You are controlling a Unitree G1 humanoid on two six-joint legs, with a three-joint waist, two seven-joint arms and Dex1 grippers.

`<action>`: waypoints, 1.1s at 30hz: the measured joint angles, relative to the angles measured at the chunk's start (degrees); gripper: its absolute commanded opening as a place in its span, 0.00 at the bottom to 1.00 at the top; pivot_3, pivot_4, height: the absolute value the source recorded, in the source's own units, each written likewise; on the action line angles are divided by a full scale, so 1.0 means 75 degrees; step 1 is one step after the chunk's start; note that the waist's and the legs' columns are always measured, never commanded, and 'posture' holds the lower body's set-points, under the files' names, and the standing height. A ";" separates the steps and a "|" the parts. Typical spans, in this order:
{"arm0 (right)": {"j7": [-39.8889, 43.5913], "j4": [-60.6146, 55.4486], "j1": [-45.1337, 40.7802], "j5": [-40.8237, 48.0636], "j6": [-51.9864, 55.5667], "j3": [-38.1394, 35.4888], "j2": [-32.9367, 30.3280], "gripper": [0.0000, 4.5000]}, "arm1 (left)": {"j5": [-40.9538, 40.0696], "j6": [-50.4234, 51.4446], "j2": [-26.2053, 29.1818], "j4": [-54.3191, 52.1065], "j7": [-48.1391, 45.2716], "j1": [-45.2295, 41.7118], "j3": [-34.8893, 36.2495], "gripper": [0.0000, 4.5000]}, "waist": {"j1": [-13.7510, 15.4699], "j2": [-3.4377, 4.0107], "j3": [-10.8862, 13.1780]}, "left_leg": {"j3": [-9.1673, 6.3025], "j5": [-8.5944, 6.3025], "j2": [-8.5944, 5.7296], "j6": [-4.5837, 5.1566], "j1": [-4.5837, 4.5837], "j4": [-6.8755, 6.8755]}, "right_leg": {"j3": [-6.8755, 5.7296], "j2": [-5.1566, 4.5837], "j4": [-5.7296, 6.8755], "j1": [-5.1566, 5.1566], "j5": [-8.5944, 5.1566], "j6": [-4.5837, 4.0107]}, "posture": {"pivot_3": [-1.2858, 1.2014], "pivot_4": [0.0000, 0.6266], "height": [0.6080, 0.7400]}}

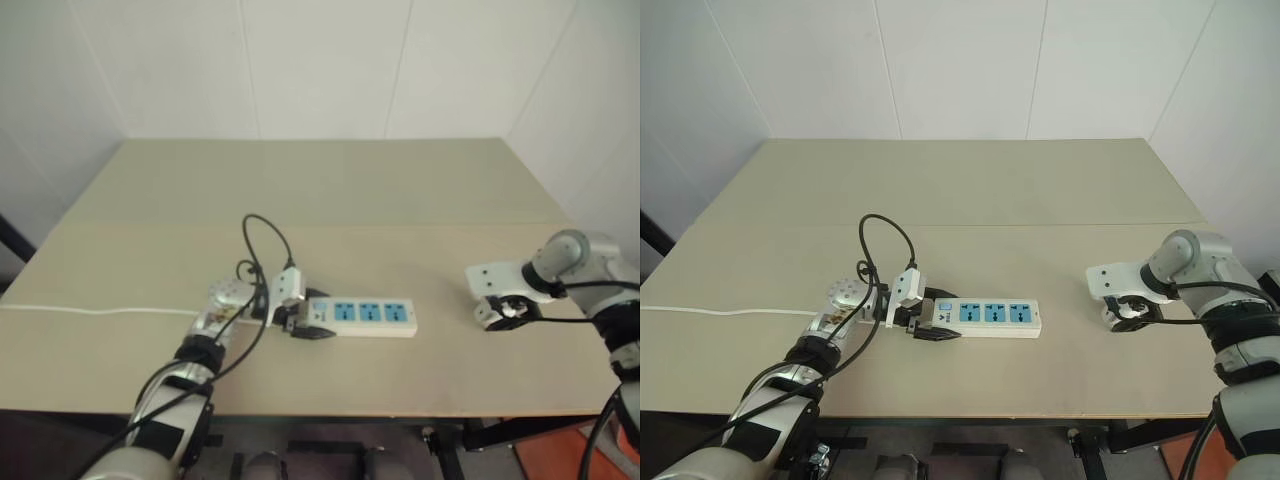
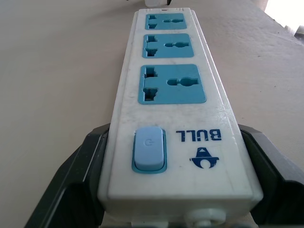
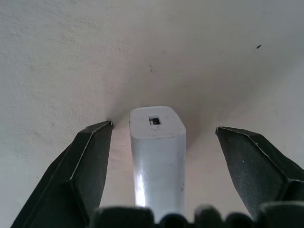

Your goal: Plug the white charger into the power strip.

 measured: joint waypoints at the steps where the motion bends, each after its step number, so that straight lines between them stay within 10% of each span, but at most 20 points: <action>1: 0.0055 0.0018 -0.0001 -0.0013 -0.0024 0.0000 0.0014 0.65 | -0.0002 0.0003 0.0006 -0.0004 0.0002 0.0002 -0.0002 0.74 | -0.0005 0.0000 0.0000 | 0.0000 0.0000 0.0000 0.0000 0.0000 0.0000 | 0.0000 0.0000 0.0000 0.0001 0.0000 0.0000 | 0.52 0.24 1.00; 7: 0.0156 0.0024 0.0002 -0.0065 -0.0102 -0.0021 0.0067 0.26 | -0.0004 0.0033 0.0045 -0.0022 0.0042 0.0018 -0.0002 0.74 | -0.0047 0.0000 -0.0001 | -0.0001 0.0000 0.0001 0.0000 0.0011 0.0000 | 0.0001 0.0001 0.0005 0.0006 0.0000 -0.0001 | 0.52 0.24 1.00; 13: 0.0007 -0.0457 0.0246 0.0231 0.0356 -0.0443 0.0204 0.26 | -0.0035 0.0082 0.0060 -0.0026 0.0028 0.0018 -0.0002 0.74 | -0.0054 0.0001 -0.0001 | 0.0000 0.0000 0.0001 0.0000 0.0009 -0.0001 | 0.0003 0.0002 0.0007 0.0002 0.0001 -0.0001 | 0.52 0.24 1.00; 26: -0.2122 -0.4476 0.1236 0.5082 0.5040 -0.3659 0.3565 0.26 | -0.0117 0.0332 0.0044 -0.0224 -0.0005 0.0025 -0.0149 0.74 | -0.0012 0.0011 -0.0007 | -0.0024 0.0001 -0.0001 0.0000 -0.0023 0.0001 | -0.0012 0.0002 0.0045 -0.0012 0.0001 -0.0002 | 0.52 0.24 1.00; 33: -0.3381 -0.5092 0.2679 0.5665 0.4712 -0.3699 0.5118 0.26 | -0.0149 0.0503 0.0214 -0.0323 -0.0063 0.0051 -0.0164 0.74 | -0.0080 0.0012 -0.0007 | -0.0022 0.0001 0.0002 0.0000 -0.0009 0.0001 | -0.0003 0.0010 0.0074 -0.0015 0.0000 -0.0001 | 0.52 0.24 1.00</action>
